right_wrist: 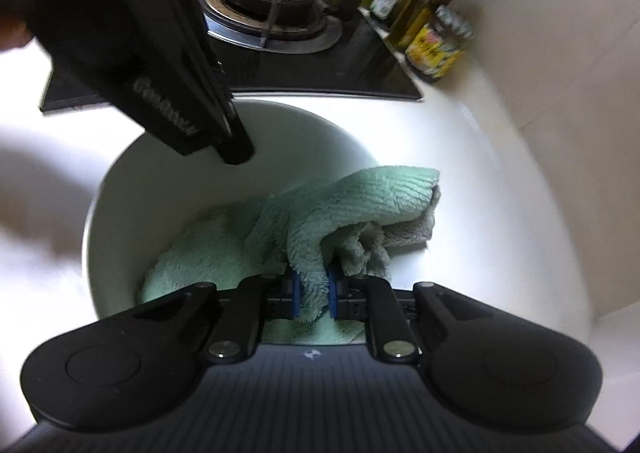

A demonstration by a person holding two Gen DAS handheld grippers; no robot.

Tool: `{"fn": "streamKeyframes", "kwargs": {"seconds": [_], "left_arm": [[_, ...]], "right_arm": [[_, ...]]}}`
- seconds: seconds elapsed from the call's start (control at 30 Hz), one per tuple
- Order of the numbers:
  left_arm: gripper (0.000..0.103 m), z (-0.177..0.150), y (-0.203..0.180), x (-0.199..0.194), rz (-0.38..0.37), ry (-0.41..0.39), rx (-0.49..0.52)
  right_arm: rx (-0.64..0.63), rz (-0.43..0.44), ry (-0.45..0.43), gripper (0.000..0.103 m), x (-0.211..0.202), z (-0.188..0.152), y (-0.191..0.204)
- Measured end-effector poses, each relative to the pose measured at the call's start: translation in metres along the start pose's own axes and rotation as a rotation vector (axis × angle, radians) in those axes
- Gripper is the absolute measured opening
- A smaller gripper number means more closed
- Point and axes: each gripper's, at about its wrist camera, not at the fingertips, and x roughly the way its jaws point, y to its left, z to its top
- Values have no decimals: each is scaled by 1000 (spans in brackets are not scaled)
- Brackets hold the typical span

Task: Clean bowl
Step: 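Wipe the bowl interior with the towel in the right gripper while the left holds the rim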

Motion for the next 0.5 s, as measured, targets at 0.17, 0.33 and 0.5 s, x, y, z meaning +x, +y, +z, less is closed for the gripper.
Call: {"fn": "streamKeyframes", "kwargs": {"seconds": [0.17, 0.33, 0.5], "left_arm": [[9, 2, 6, 2, -27, -3, -11], [23, 0, 2, 3, -61, -1, 5], [25, -4, 0, 0, -78, 0, 19]], "right_arm": [[37, 185, 5, 12, -1, 5, 3], [70, 424, 10, 12, -9, 1, 6], [203, 582, -109, 11, -39, -22, -17]]}}
